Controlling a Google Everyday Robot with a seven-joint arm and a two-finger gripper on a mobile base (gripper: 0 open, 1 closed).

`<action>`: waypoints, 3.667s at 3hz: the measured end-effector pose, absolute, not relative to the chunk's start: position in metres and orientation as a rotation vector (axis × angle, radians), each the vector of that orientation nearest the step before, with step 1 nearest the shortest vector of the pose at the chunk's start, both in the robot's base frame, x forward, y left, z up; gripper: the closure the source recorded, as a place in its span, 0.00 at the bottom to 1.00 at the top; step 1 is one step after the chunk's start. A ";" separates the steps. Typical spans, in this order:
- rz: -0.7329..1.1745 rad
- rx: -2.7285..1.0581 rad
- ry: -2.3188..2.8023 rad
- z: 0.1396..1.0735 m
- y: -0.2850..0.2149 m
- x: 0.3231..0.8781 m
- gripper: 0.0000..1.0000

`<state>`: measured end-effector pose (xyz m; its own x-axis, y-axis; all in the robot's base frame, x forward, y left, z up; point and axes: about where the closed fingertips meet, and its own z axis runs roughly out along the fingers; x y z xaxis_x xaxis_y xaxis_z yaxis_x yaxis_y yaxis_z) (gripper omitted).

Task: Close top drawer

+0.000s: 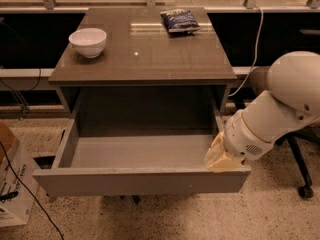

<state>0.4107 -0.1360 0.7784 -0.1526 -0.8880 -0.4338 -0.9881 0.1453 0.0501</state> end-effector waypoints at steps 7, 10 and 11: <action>0.487 -1.673 2.131 0.671 -0.135 0.474 1.00; 0.411 -1.637 2.044 0.684 -0.117 0.535 1.00; 0.366 -1.581 1.979 0.704 -0.114 0.579 1.00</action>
Offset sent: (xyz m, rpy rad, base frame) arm -0.0036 -0.0073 -0.1084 0.0560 0.1313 -0.0716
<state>0.5790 -0.1137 0.7036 -0.1347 -0.7977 -0.5877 -0.9553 0.2621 -0.1368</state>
